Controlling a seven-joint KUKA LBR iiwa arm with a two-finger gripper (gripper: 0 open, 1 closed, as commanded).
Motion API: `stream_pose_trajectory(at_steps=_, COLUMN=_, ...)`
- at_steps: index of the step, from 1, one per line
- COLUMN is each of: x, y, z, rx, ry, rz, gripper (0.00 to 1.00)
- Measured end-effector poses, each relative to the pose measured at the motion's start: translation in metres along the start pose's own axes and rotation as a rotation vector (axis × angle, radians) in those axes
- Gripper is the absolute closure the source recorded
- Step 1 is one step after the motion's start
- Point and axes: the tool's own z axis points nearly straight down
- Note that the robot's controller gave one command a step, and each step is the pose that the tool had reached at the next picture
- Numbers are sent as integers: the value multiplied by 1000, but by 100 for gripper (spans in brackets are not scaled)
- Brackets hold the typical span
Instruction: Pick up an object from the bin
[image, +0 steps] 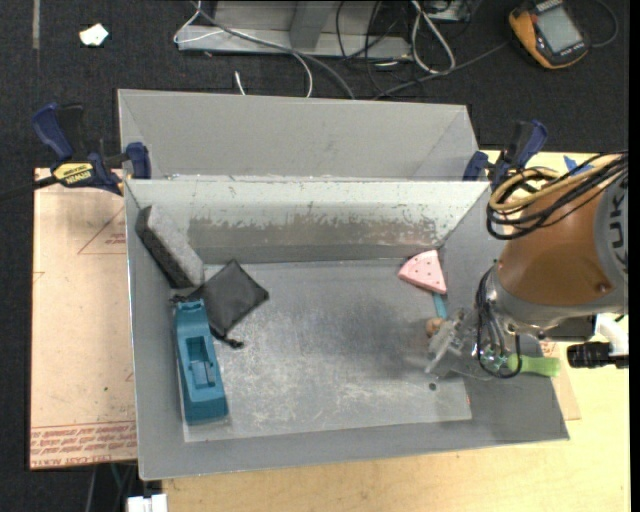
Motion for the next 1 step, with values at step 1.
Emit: stream_pose_trajectory(at_steps=1, x=-42, y=-15, z=-1, rx=-3, ry=-6, rz=22, gripper=100)
